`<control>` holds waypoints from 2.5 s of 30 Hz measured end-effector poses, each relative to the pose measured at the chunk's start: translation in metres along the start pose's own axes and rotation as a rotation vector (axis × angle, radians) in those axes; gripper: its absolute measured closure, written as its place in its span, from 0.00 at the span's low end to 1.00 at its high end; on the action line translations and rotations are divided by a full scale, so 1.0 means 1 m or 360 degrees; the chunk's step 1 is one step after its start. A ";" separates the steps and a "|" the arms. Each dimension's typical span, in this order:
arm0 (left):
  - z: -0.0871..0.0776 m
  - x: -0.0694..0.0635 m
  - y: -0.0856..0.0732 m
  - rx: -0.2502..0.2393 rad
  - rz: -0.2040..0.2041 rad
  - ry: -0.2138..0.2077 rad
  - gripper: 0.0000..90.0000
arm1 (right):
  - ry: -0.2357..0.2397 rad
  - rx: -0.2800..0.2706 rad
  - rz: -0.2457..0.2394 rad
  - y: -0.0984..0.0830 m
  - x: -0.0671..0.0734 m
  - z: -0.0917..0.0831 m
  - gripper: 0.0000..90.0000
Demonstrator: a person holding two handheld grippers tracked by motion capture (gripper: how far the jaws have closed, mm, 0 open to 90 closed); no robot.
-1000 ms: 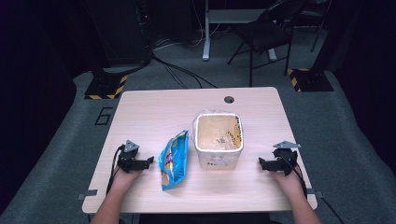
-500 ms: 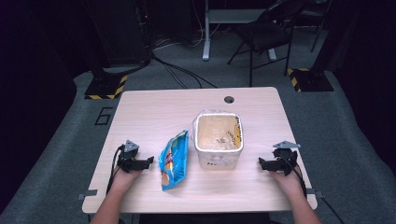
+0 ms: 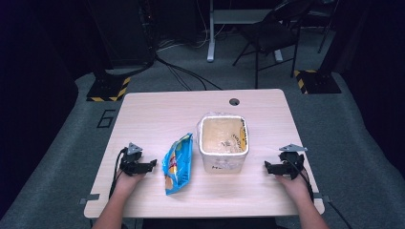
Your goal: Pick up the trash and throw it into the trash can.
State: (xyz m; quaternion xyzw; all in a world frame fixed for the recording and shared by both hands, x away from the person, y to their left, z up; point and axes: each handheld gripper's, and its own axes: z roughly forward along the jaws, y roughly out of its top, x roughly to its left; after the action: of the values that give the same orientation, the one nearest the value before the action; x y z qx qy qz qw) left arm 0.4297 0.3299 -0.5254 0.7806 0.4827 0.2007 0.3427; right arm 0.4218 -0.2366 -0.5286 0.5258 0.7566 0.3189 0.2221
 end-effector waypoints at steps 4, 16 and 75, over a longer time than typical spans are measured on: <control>-0.003 0.001 0.003 0.0010 -0.0044 -0.0006 0.29 | 0.0000 0.0000 0.0000 0.000 0.000 0.000 0.00; -0.016 -0.004 0.014 -0.0059 -0.0064 -0.0024 0.34 | 0.0000 0.0000 0.0001 0.000 0.000 0.000 0.00; -0.038 -0.068 0.110 -0.0008 0.0168 -0.0224 0.55 | 0.0001 0.0000 0.0000 0.000 0.000 0.000 0.00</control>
State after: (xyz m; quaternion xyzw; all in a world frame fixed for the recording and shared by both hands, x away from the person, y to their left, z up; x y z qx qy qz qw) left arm 0.4423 0.2496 -0.4177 0.8162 0.4151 0.1645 0.3667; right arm 0.4218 -0.2367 -0.5286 0.5258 0.7566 0.3192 0.2218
